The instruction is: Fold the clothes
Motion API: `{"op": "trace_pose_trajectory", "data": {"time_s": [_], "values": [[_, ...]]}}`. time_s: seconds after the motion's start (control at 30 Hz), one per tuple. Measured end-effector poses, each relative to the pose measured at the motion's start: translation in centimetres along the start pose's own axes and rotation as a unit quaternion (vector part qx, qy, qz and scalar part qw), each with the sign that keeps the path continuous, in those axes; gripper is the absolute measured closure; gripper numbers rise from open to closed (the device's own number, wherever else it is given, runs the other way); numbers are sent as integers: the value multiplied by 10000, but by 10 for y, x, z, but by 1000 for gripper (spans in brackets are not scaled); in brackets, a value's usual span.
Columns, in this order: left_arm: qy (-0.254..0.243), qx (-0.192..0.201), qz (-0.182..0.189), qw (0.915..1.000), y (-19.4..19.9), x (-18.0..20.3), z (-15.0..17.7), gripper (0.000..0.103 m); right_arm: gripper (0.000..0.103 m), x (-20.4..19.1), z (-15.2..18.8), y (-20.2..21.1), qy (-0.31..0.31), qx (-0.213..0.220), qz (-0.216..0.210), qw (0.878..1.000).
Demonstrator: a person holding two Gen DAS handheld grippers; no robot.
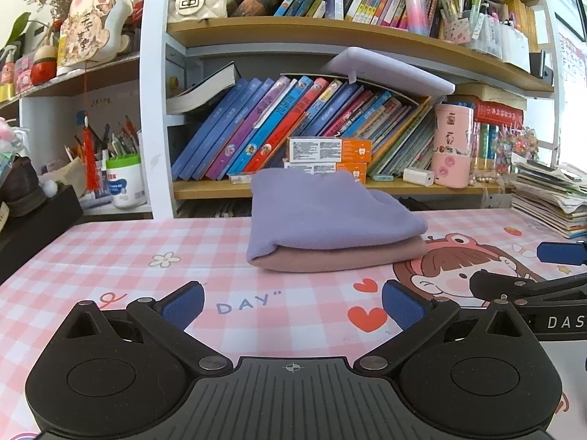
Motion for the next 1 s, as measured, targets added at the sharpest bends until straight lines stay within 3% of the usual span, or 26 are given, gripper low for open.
{"op": "trace_pose_trajectory", "data": {"time_s": [1.0], "values": [[-37,-34,-19,10000,1,1,-1,0,0,1,1,-2,-5,-27,-8,10000]]}}
Point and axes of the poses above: each gripper's, at about its wrist camera, not at the fingertips, and y roughly against the way its jaws point, x to its right, z to its underside, the point moved 7 cm from there along -y, roughly the way its jaws point, and after that the axes turned 15 degrees about -y, right-handed, at the moved point
